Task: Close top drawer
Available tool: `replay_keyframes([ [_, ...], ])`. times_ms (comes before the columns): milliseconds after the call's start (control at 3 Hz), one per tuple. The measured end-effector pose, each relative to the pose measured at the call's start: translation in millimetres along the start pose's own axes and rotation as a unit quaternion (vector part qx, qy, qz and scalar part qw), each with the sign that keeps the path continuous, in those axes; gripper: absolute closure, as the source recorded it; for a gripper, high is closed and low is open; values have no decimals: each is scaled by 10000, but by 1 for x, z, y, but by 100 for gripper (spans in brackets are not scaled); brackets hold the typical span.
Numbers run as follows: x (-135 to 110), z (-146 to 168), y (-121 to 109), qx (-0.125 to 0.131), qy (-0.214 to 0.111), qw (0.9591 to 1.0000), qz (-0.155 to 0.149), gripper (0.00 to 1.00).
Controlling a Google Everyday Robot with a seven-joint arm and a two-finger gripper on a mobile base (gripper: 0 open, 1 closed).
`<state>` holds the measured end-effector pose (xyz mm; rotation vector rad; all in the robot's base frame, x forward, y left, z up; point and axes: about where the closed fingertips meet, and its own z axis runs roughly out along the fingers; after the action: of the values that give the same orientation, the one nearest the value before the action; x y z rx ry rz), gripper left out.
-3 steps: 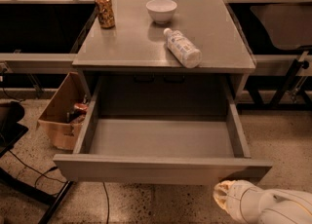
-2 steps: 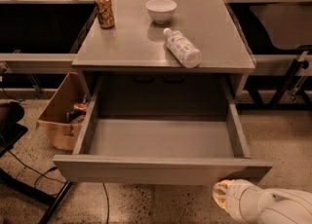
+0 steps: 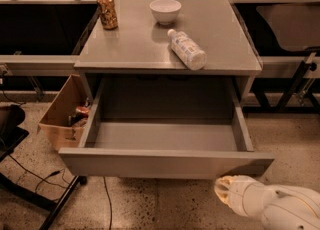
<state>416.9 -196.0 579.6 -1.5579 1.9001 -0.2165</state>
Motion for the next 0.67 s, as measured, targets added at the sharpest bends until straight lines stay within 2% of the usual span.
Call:
replay_keyframes([
  [333,-1,24,-20,105,-206,9996,-138,100],
  [667,4,61,-39,22,-299,9980,-553,100],
])
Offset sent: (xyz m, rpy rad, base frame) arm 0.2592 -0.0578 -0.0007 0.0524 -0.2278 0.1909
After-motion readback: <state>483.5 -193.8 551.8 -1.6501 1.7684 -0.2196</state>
